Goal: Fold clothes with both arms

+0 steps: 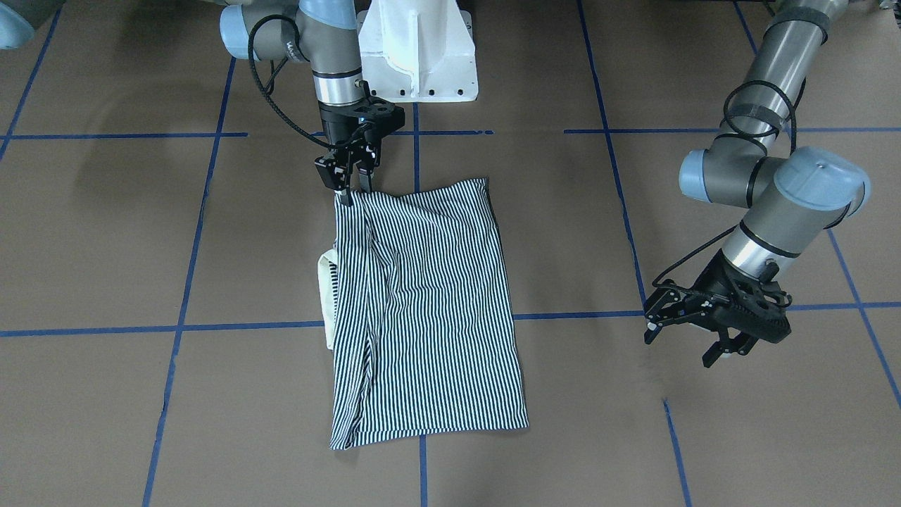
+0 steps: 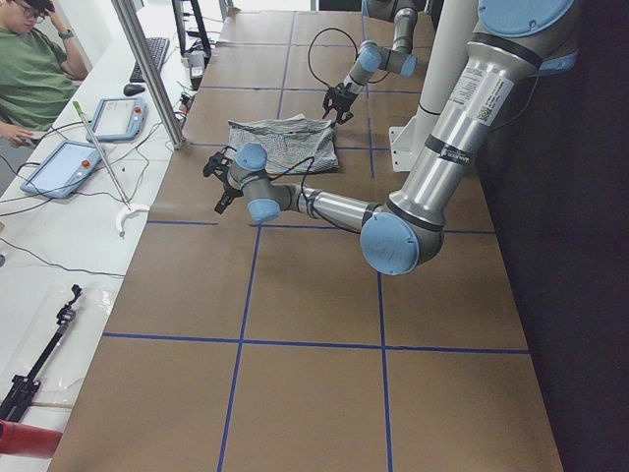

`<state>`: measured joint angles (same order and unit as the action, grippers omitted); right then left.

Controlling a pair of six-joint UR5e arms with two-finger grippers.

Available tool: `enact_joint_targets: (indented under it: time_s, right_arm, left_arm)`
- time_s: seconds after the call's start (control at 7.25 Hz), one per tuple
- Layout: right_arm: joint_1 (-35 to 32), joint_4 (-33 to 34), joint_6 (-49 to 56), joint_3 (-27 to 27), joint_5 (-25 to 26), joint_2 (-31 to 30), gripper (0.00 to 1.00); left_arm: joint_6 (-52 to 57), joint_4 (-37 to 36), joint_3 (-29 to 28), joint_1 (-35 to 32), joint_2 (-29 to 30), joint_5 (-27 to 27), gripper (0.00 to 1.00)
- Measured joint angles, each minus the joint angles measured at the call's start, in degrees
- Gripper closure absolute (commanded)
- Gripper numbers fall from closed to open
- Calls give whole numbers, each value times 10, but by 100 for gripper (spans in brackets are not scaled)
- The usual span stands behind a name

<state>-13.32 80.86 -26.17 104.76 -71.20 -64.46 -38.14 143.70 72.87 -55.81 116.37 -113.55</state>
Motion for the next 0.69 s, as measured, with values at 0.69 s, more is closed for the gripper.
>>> enact_joint_targets:
  time_s: [0.69]
  right_arm:
    - [-16, 0, 39, -7, -1, -2, 100]
  left_arm:
    - [0, 0, 0, 0, -1, 0, 0]
